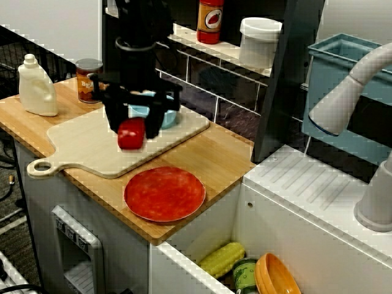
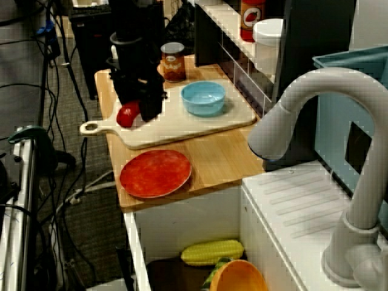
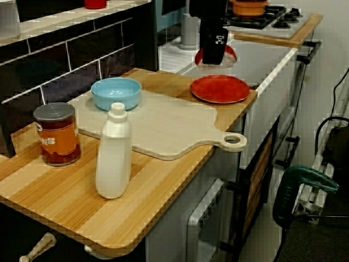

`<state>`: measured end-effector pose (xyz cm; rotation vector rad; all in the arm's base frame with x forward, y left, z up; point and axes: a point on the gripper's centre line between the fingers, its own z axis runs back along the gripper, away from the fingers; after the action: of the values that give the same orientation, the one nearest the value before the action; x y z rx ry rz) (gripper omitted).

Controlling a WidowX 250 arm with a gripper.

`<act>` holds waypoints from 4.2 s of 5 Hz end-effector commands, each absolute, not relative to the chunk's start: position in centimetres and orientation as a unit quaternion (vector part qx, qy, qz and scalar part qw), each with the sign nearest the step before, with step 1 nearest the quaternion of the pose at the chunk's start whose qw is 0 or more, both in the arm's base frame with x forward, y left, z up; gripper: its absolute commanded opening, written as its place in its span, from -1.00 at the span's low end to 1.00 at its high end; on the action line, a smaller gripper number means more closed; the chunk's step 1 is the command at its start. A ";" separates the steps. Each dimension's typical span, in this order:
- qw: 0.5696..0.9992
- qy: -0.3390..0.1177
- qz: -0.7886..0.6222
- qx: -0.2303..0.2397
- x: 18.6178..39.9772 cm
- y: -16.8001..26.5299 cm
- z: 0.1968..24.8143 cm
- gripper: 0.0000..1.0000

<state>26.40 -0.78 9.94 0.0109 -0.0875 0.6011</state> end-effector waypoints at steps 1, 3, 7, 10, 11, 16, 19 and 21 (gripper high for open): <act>0.952 -0.123 0.279 0.040 27.9 4.5 12.0 -1.00; 0.947 -0.157 0.270 0.081 29.8 7.8 11.2 -1.00; 0.955 -0.159 0.221 0.120 28.8 8.8 9.1 -1.00; 0.954 -0.154 0.223 0.125 28.5 8.6 7.8 -0.05; 0.955 -0.150 0.226 0.123 28.5 8.6 7.5 1.00; 0.954 -0.111 0.269 0.075 27.0 8.0 11.4 1.00; 0.909 -0.081 0.401 0.076 25.4 9.7 12.9 1.00; 0.840 -0.034 0.535 0.076 24.1 11.1 13.0 1.00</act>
<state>23.68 10.48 11.79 0.1661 -0.0394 1.1120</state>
